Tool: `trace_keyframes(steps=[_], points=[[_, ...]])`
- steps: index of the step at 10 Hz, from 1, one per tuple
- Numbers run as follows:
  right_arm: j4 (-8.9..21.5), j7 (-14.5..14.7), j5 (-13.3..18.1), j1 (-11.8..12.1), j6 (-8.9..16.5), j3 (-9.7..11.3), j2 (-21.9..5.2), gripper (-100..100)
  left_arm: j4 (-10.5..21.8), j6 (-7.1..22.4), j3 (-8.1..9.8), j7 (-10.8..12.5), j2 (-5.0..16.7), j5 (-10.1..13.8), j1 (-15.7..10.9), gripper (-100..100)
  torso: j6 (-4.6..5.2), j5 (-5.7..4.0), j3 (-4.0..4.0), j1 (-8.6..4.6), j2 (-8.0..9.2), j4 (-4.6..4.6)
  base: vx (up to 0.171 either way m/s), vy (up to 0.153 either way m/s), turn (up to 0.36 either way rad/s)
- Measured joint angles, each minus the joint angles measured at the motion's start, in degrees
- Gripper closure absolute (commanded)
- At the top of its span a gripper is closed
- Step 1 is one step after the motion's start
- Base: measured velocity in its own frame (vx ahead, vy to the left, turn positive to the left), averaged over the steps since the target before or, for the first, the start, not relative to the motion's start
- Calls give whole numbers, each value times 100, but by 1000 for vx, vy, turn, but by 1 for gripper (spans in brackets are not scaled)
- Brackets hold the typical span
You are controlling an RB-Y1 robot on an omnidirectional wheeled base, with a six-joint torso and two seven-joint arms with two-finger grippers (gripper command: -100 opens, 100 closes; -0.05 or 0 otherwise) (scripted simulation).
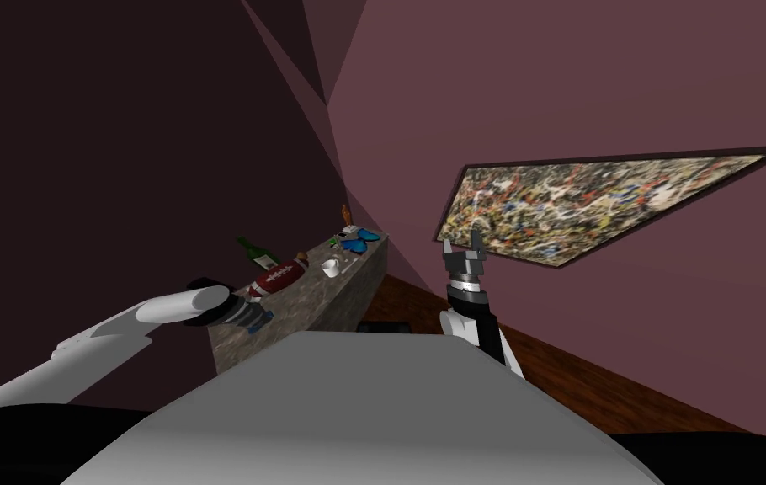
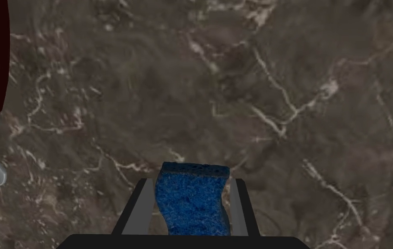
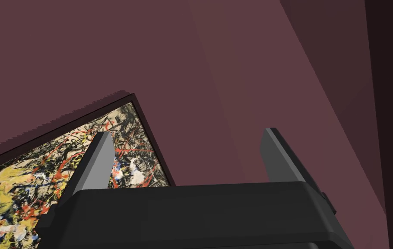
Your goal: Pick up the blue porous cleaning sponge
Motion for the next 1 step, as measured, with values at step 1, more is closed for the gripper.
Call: trace_keyframes(steps=[1], points=[[0, 0, 0, -1, 0, 0, 0, 0, -15, 9, 8, 7, 6, 5, 9, 0, 6, 3, 3, 3, 6, 0, 0, 0, 0]])
